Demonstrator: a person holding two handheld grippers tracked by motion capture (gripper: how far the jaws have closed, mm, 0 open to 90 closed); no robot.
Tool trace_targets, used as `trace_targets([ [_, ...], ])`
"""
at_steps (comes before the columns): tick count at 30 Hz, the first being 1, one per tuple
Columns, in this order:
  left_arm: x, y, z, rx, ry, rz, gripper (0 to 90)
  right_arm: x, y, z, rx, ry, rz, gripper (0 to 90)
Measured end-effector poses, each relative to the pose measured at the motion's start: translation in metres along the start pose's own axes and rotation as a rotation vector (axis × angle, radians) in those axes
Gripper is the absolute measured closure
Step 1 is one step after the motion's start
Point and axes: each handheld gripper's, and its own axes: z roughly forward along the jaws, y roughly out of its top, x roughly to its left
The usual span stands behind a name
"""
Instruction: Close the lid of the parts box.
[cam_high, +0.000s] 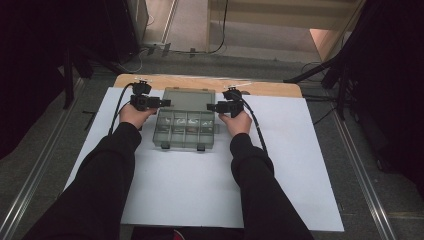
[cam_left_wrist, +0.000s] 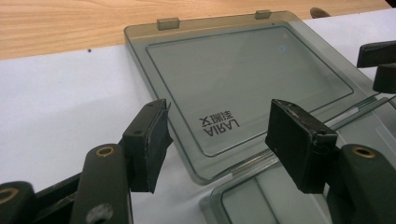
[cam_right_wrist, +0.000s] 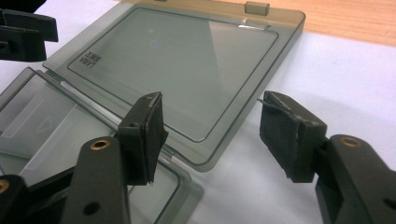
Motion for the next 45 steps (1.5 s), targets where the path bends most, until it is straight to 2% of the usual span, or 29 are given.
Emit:
trace_targets([
  [2,0.0,-0.001,0.003,0.009,0.009,0.0,38.2,-0.001,-0.001,0.002,0.0,0.008,0.01,42.6],
  [6,0.001,-0.004,0.011,0.028,0.009,-0.035,38.2,-0.003,-0.004,0.007,0.012,0.017,0.023,44.4],
  [7,0.002,-0.004,0.011,0.035,0.012,-0.028,38.2,-0.003,-0.004,0.008,0.017,0.014,0.024,44.7],
  [11,0.004,-0.007,0.016,0.047,0.023,-0.048,38.2,-0.004,-0.005,0.011,0.013,0.031,0.047,46.5],
  [15,0.008,-0.008,0.019,0.047,0.013,-0.065,38.2,-0.005,-0.006,0.014,0.011,0.033,0.07,48.2],
  [19,0.009,-0.009,0.021,0.046,-0.007,-0.087,38.6,-0.008,-0.007,0.016,0.015,0.055,0.101,48.4],
  [23,0.009,-0.009,0.021,0.045,-0.006,-0.076,38.7,-0.011,-0.008,0.017,0.017,0.072,0.128,48.6],
  [26,0.012,-0.01,0.022,0.044,-0.023,-0.1,38.7,-0.014,-0.009,0.019,0.014,0.09,0.156,49.1],
  [33,0.013,-0.01,0.023,0.04,-0.032,-0.116,38.3,-0.017,-0.009,0.019,0.019,0.113,0.166,49.9],
  [36,0.012,-0.009,0.023,0.033,-0.03,-0.121,38.2,-0.018,-0.01,0.02,0.023,0.149,0.185,52.2],
  [38,0.012,-0.009,0.024,0.032,-0.038,-0.123,38.2,-0.017,-0.009,0.02,0.021,0.137,0.18,52.1],
  [40,0.013,-0.01,0.025,0.03,-0.05,-0.143,38.2,-0.016,-0.009,0.021,0.015,0.137,0.181,51.8],
  [44,0.011,-0.009,0.023,0.015,-0.038,-0.101,39.1,-0.015,-0.009,0.021,0.012,0.136,0.171,52.6],
  [45,0.012,-0.009,0.022,0.003,-0.039,-0.104,41.0,-0.015,-0.009,0.021,0.003,0.14,0.163,53.5],
])
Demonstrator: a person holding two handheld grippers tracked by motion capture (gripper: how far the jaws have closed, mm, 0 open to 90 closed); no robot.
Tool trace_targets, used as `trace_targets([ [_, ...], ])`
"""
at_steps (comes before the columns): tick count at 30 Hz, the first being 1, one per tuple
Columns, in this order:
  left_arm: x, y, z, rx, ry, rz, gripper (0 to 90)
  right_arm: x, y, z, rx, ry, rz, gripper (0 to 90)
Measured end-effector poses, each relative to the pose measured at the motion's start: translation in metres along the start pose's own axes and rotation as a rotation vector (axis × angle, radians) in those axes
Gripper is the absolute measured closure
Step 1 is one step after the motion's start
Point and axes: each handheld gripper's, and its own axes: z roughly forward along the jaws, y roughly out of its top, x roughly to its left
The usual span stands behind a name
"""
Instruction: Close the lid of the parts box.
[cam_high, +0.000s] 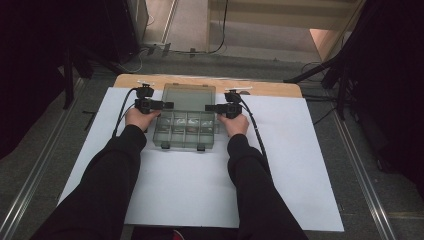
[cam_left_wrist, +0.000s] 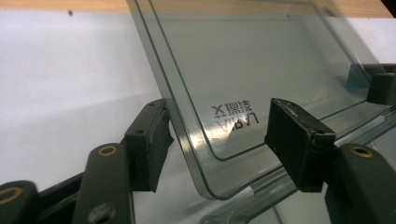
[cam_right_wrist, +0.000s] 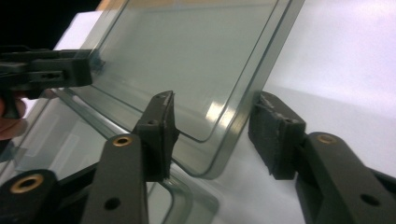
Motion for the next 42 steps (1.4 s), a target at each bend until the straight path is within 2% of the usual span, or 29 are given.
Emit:
trace_targets([
  [2,0.001,0.001,-0.003,-0.013,0.0,0.005,47.7,0.002,0.0,0.001,-0.003,0.01,-0.011,51.9],
  [4,0.001,0.001,-0.004,-0.014,-0.001,0.008,49.9,0.003,0.001,0.003,-0.01,0.009,-0.013,52.2],
  [9,0.003,0.003,-0.009,-0.032,-0.008,0.019,55.5,0.004,0.004,-0.003,-0.034,0.005,-0.019,61.2],
  [18,0.0,0.006,-0.012,-0.05,-0.02,0.055,55.3,0.008,0.006,-0.012,-0.054,-0.018,-0.08,68.9],
  [19,0.0,0.008,-0.011,-0.041,-0.023,0.051,55.1,0.008,0.007,-0.013,-0.054,-0.021,-0.085,69.5],
  [22,-0.002,0.013,-0.011,-0.015,-0.02,0.08,52.6,0.01,0.008,-0.015,-0.059,-0.026,-0.104,70.8],
  [27,-0.003,0.016,-0.013,-0.021,-0.021,0.081,53.3,0.01,0.008,-0.017,-0.063,-0.02,-0.109,72.9],
  [29,-0.004,0.016,-0.014,-0.022,-0.018,0.087,53.4,0.01,0.009,-0.017,-0.06,-0.021,-0.116,72.8],
  [32,-0.003,0.015,-0.015,-0.026,-0.024,0.087,55.2,0.007,0.009,-0.016,-0.066,0.0,-0.102,70.8],
  [35,-0.003,0.016,-0.016,-0.025,-0.021,0.099,56.4,0.007,0.012,-0.015,-0.069,0.017,-0.097,65.0],
  [42,-0.005,0.017,-0.019,-0.029,-0.022,0.108,56.2,0.016,0.023,-0.018,-0.083,0.0,-0.133,54.5],
])
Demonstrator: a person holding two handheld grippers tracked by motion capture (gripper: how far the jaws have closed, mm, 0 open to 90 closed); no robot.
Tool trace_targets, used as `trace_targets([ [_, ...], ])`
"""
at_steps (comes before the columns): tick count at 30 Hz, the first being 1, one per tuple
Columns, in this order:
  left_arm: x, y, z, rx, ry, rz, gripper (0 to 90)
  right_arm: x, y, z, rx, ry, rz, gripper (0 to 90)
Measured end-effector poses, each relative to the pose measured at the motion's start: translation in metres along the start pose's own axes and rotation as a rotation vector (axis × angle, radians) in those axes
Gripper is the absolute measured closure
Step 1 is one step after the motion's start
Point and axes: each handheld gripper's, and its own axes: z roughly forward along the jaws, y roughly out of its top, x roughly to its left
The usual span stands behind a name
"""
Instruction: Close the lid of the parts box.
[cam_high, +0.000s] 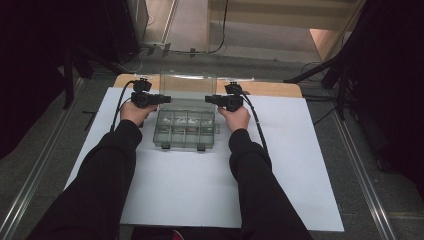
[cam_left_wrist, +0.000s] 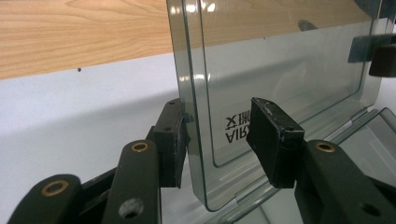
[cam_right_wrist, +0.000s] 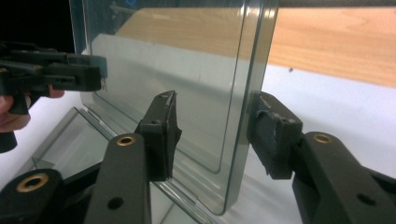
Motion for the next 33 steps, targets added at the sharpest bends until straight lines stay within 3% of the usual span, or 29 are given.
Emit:
trace_targets([
  [4,-0.002,0.002,-0.006,-0.021,-0.002,0.045,54.1,0.004,0.005,-0.005,-0.016,0.008,-0.023,51.9],
  [12,-0.002,0.003,-0.016,-0.033,-0.051,0.055,53.9,0.011,0.009,-0.015,-0.016,0.038,-0.055,46.9],
  [15,-0.002,0.003,-0.02,-0.033,-0.069,0.082,53.4,0.013,0.01,-0.019,-0.003,0.043,-0.084,47.6],
  [26,-0.008,-0.002,-0.029,-0.045,-0.085,0.109,50.6,0.02,0.01,-0.033,0.011,0.071,-0.144,49.6],
  [33,-0.011,-0.006,-0.034,-0.044,-0.089,0.13,47.3,0.023,0.002,-0.037,0.003,0.085,-0.147,51.0],
])
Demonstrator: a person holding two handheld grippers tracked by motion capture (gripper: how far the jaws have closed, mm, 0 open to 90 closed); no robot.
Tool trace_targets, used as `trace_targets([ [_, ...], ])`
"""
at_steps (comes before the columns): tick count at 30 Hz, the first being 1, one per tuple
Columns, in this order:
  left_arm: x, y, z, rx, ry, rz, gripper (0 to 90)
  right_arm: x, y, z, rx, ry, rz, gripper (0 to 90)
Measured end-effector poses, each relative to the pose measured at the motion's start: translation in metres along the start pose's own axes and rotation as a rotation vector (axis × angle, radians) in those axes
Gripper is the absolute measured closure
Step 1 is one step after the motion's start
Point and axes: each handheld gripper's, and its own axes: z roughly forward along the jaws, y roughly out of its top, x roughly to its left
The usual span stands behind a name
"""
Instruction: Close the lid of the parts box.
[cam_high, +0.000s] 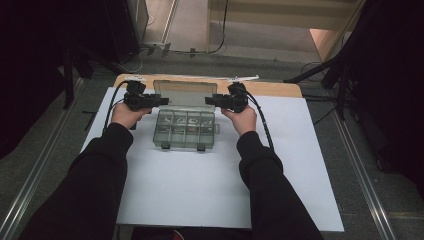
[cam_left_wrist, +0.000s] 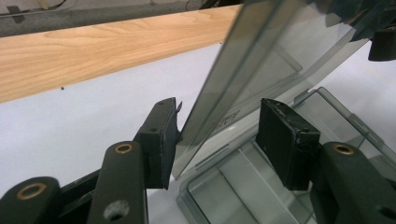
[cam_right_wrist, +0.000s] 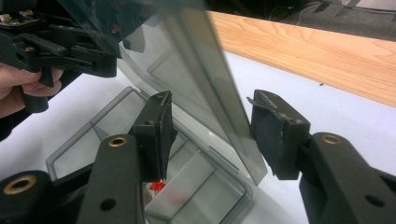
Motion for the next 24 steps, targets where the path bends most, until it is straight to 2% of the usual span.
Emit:
trace_targets([
  [3,-0.001,0.0,-0.002,0.005,0.003,0.008,47.2,0.002,-0.002,-0.002,-0.002,0.007,0.005,51.4],
  [8,-0.001,-0.001,-0.004,0.016,-0.037,0.016,37.0,0.004,-0.006,-0.004,-0.012,0.007,-0.007,52.6],
  [11,-0.001,-0.005,-0.007,0.014,-0.036,0.039,32.3,0.005,-0.009,-0.004,-0.007,0.008,-0.012,51.7],
  [14,0.001,-0.007,-0.01,0.008,-0.053,0.017,32.2,0.006,-0.011,-0.005,-0.01,0.01,-0.021,51.0],
  [17,0.003,-0.011,-0.013,0.017,-0.068,0.019,32.2,0.008,-0.013,-0.005,0.0,0.014,-0.019,50.6],
  [24,0.006,-0.018,-0.025,0.038,-0.069,0.011,34.5,0.012,-0.015,-0.006,0.002,0.008,-0.039,48.8],
])
